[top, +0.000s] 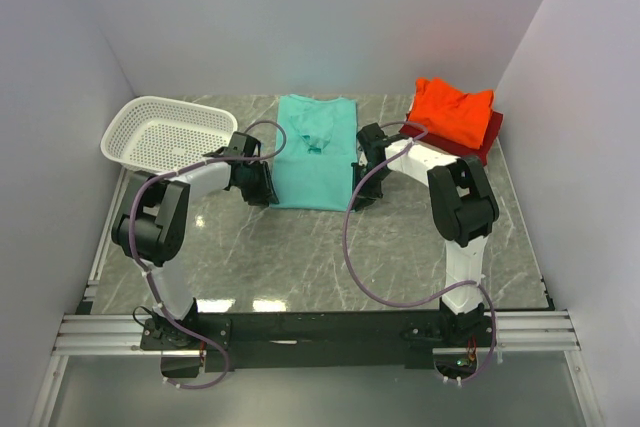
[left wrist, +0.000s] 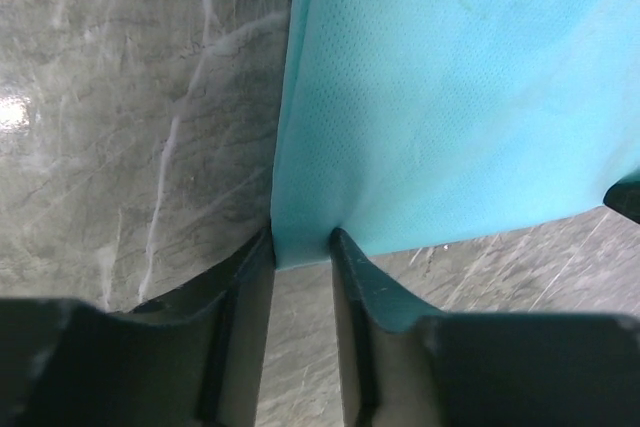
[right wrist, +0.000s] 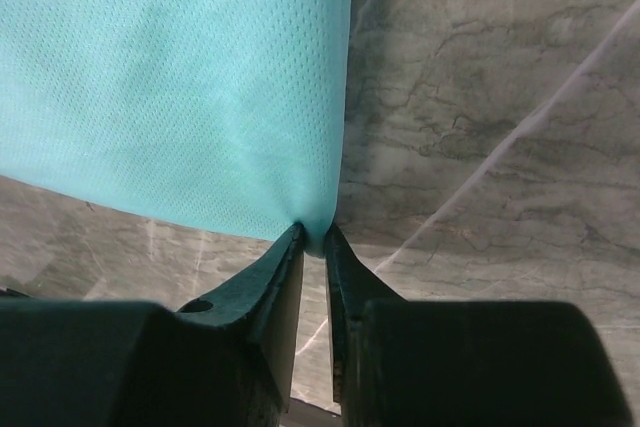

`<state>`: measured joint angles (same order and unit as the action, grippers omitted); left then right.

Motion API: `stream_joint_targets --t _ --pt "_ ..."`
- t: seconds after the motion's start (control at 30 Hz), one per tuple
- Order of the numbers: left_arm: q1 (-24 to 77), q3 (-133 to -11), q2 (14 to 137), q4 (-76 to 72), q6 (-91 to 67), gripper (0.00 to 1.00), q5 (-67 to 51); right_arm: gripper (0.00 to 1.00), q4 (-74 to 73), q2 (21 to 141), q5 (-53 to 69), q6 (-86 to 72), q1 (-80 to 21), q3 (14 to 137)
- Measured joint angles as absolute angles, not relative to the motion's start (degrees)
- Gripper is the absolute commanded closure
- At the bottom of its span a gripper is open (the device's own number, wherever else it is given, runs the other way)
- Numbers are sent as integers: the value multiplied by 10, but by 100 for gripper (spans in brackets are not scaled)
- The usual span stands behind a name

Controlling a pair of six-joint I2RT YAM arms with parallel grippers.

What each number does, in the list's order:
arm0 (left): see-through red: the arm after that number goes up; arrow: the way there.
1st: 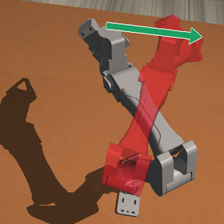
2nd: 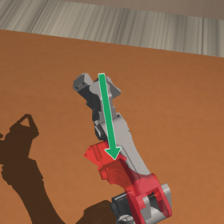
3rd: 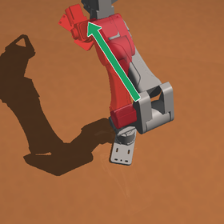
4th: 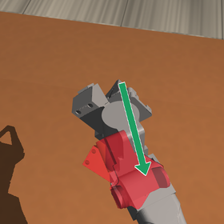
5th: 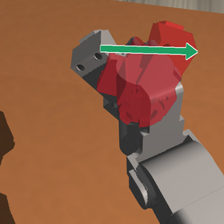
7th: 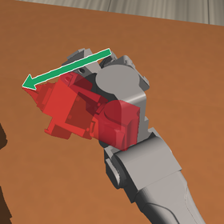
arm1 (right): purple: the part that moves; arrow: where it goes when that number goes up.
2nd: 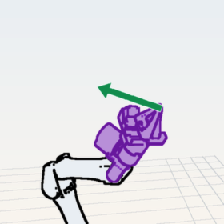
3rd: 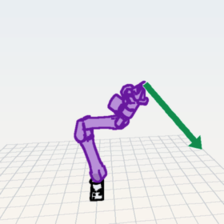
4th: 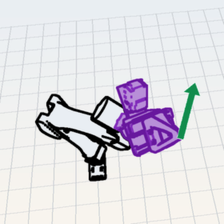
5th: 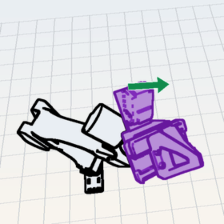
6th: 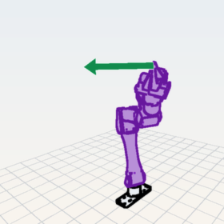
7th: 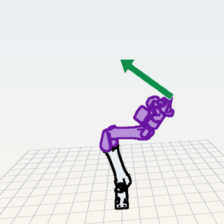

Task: Fold and stack the t-shirts
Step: Fold the tshirt

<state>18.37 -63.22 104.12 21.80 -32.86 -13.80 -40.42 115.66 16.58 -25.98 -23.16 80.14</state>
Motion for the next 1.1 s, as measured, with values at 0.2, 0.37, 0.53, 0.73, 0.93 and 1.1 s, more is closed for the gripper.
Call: stream_joint_targets --t 0.2,0.37,0.53,0.73,0.93,1.1 --pt "184 -632 1042 215 -337 88 -140 91 -404 1157 167 -261 -233 801" --pt "184 -630 1047 207 -339 100 -143 100 -405 1157 168 -260 -233 802" --pt "184 -622 1045 197 -339 100 -144 100 -407 1157 167 -260 -233 803" --pt "186 -613 1034 194 -338 100 -127 100 -414 1157 153 -260 -233 803" --pt "190 -610 1027 202 -336 100 -111 100 -419 1157 140 -260 -233 805" --pt "190 -609 1021 213 -336 100 -104 100 -423 1156 133 -260 -234 806"
